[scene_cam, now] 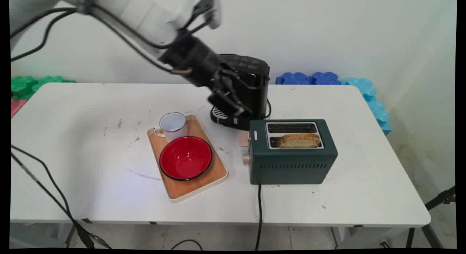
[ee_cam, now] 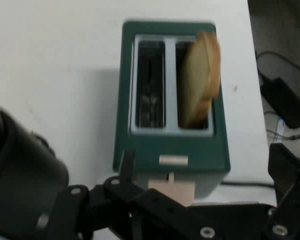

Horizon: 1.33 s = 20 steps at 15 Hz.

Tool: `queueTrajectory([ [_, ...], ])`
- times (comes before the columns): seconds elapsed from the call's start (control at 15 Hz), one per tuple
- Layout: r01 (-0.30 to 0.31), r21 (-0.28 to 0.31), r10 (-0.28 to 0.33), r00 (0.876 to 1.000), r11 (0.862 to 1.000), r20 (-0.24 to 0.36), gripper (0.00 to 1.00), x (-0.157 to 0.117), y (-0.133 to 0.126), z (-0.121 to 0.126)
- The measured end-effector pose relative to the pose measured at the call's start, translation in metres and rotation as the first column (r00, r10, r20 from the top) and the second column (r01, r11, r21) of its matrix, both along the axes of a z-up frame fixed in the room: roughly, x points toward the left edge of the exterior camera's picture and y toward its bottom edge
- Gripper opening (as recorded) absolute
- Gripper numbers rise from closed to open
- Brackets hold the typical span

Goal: Press the toaster switch

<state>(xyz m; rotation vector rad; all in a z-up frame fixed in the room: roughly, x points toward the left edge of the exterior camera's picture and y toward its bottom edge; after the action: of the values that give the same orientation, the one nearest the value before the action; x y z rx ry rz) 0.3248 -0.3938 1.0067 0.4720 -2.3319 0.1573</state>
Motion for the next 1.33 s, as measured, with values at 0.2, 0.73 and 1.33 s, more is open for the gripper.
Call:
queueTrajectory([
  [0.2,-0.011,0.006,0.011,1.000,1.000,0.007,0.00,0.025,0.009,-0.018],
  [0.73,-0.050,0.054,0.050,0.999,0.997,-0.001,0.00,0.041,0.012,-0.073],
  [1.33,-0.047,0.066,0.049,0.998,0.997,-0.033,0.00,0.033,0.000,-0.110],
])
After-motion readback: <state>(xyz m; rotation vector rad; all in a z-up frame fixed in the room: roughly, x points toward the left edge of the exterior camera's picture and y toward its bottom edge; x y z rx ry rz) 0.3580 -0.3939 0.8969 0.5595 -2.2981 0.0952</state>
